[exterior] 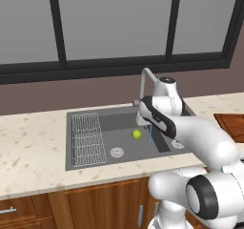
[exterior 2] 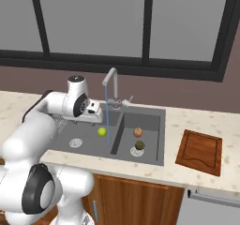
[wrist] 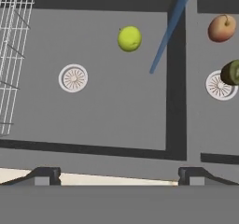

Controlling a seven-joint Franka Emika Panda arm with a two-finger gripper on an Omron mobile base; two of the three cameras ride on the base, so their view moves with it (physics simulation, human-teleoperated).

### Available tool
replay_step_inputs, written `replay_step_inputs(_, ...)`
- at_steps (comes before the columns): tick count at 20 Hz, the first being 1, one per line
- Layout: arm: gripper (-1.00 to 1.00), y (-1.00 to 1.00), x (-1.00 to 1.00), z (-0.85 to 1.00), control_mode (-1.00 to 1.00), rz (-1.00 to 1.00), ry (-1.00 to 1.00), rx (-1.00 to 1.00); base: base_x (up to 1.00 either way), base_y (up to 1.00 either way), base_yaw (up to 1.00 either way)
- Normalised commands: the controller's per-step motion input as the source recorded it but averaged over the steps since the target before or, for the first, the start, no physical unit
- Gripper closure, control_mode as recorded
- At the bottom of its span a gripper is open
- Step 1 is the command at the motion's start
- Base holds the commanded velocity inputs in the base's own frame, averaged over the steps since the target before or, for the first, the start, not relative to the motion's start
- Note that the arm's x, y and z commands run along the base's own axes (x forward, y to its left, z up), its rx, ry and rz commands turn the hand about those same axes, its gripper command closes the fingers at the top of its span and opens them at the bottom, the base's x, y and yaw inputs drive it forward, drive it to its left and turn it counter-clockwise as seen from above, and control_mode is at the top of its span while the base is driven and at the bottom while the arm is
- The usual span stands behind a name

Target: Pick the peach, pear, kiwi from the sink and place them on the cutting board to airdry. Then turn off the sink faucet.

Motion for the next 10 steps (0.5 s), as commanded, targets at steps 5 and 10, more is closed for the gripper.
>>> replay_step_inputs(5, -1.00, 0.00, 0.24, -0.25, -1.00, 0.00, 0.03, 0.00, 0.00, 0.00, 0.00)
replay_step_inputs(10, -1.00, 0.00, 0.19, -0.22, -1.00, 0.00, 0.03, 0.00, 0.00, 0.00, 0.00)
